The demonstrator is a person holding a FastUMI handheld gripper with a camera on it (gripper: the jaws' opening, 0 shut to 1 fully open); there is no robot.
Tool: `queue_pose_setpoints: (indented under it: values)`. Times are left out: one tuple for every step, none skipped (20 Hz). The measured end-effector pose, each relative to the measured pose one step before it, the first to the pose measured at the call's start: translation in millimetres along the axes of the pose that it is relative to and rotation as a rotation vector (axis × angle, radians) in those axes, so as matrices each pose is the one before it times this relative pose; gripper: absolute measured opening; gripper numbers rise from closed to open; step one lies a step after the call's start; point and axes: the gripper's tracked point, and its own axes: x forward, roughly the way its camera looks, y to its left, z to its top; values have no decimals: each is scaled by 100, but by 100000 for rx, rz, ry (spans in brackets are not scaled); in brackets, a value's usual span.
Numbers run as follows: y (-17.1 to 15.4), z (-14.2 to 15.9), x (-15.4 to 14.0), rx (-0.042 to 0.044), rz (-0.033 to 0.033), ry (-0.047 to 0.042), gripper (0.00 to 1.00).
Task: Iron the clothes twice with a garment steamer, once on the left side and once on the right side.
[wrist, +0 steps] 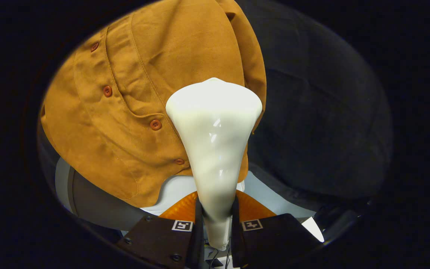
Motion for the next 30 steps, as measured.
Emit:
queue_pose_setpoints:
  values:
    - [-328,-483,-487,266,-996,319,32]
    - [-127,-337,-657,221,-875,-186,32]
    - [-61,-276,-724,120,-860,-777,32]
    - [38,-109,-856,-195,-832,-1217,32]
    - [96,177,-898,-272,-784,-1545,32]
    - [173,292,-930,-44,-873,-1833,32]
    - [357,335,-1062,66,-807,-2219,32]
    - [558,561,-1178,26,-326,-2535,33]
    - [655,686,-1187,-59,-104,-2883,32]
    - [699,830,-1376,-397,-36,-3058,33]
    - [919,945,-1440,-902,-22,-3295,33]
    - [534,815,-1834,-1131,367,-3441,32]
    - [1374,985,-1102,-1367,831,-3746,32]
    - [1531,907,-1158,-1222,1008,-3425,32]
    - [1650,964,-1028,-1122,1114,-3147,32]
    - [1686,873,-1075,-1192,1390,-2976,32]
    - [1515,1194,-1449,-1346,1932,-2993,32]
    - [1494,830,-1190,-1352,2190,-2994,32]
    - [1695,1101,-1422,-1137,1819,-2819,32]
    - [1799,804,-1142,-923,1595,-2439,32]
    - [1601,462,-1114,-642,1511,-2218,32]
    - [1714,610,-980,-178,1623,-1916,32]
    - [1819,466,-990,-322,2035,-1627,32]
    - [1944,479,-884,-411,2256,-1702,32]
    - [2124,448,-737,-539,2520,-1416,32]
    - [2148,209,-649,-571,2772,-849,32]
    - [2096,80,-682,-510,2719,-731,32]
    - [1878,49,-735,-329,2349,-872,32]
    - [1723,131,-653,-444,1996,-775,32]
    - [1551,35,-689,-477,1823,-802,32]
